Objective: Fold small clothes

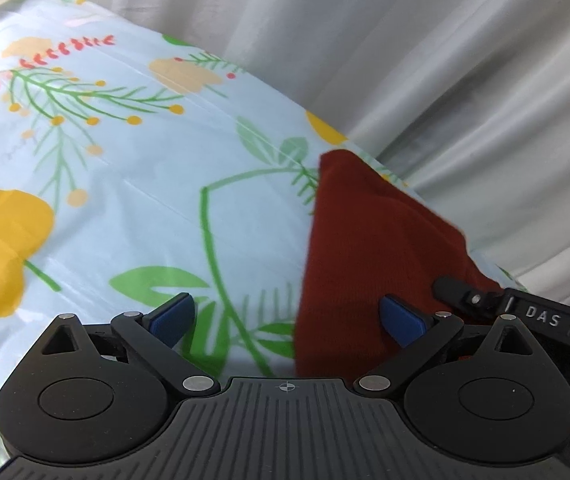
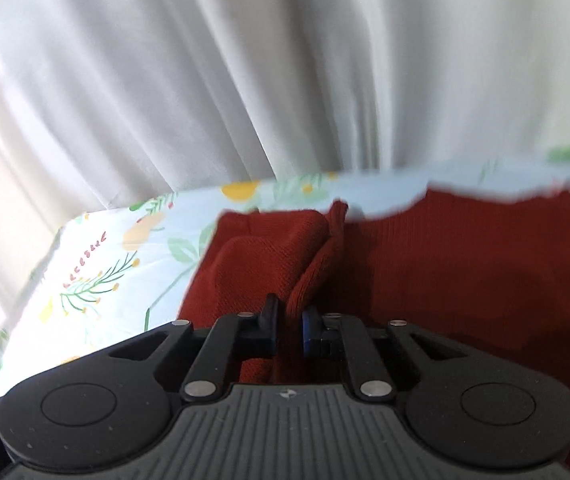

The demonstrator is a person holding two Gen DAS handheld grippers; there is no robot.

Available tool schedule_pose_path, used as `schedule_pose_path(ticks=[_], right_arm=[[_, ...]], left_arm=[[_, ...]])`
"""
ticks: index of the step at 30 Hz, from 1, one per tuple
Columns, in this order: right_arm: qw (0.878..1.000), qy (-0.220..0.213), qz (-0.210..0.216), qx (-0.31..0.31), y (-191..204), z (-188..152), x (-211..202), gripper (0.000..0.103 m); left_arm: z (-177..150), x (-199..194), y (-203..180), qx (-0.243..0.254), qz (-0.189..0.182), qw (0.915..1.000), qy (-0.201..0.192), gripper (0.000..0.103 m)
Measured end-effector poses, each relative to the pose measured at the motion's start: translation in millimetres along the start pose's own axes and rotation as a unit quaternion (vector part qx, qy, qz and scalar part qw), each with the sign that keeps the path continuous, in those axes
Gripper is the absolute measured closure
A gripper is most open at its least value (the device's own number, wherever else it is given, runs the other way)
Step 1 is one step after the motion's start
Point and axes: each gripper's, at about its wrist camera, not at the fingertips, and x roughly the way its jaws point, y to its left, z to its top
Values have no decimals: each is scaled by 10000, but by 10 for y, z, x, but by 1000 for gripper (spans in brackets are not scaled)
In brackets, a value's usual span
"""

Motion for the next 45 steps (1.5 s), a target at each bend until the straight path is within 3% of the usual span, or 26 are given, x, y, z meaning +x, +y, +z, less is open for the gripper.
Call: schedule_pose_path(ticks=[4,7,13,15,17,20,22,25,27,31,32,33,34,38,39,41,43,45], right_arm=[[9948,-597,-562,-598,19,25,-411,94],[9858,-865,-1079,-955,-111,-53,-619,94],[9826,-431,-1697,-617,-683,-234,-564,93],[9862,-208,-1599,-377,-852,-305,-523,92],[9896,-283,-1407,-72,-954,-324,-644,87],[9918,-363,-1017,679,-1121,-357,-915,79],[9905,-348,-589,1193,-1209,-453,-1063,66],[9845,-324,-66,1721,-1245,-672,-1200,45],[9809,-275,122,1920,-1238,-757,-1168,42],[9791,-39,409,1991,-1150,-784,-1043,46],[9818,-87,379,1858,-1107,-785,-1053,52],[9850,-108,298,1694,-1078,-776,-1041,76],[9887,-59,203,1486,-1034,-775,-1024,88],[9951,120,-78,974,-988,-769,-941,89],[9953,108,-8,963,-1001,-743,-971,87],[9930,-85,172,1163,-1094,-646,-1053,75],[9901,-313,-24,1370,-1210,-539,-1092,40],[9880,-320,82,1509,-1305,-416,-991,38]], left_arm=[[-11,-43,-158,130,-228,9996,-36,1],[-73,-81,-347,365,-58,9990,-241,1],[-291,109,-673,740,-401,9963,168,1],[-377,186,-746,890,-510,9942,319,1],[-445,257,-760,861,-694,9923,554,1],[-465,206,-760,896,-710,9920,537,1],[-440,134,-695,565,-792,9943,429,1],[-395,71,-684,468,-627,9968,150,1],[-389,113,-715,468,-592,9968,245,1],[-457,152,-751,24,-1279,9904,531,1],[-472,124,-765,0,-1270,9910,417,1],[-478,121,-773,14,-1277,9911,384,1],[-474,130,-763,-22,-1275,9910,409,1],[-446,11,-671,-243,-1380,9898,246,1],[-431,-34,-663,-172,-1314,9911,131,1],[-397,-79,-648,152,-836,9964,-74,1],[-375,-73,-631,400,-318,9986,-152,1],[-377,-42,-570,373,-73,9993,-48,1]])
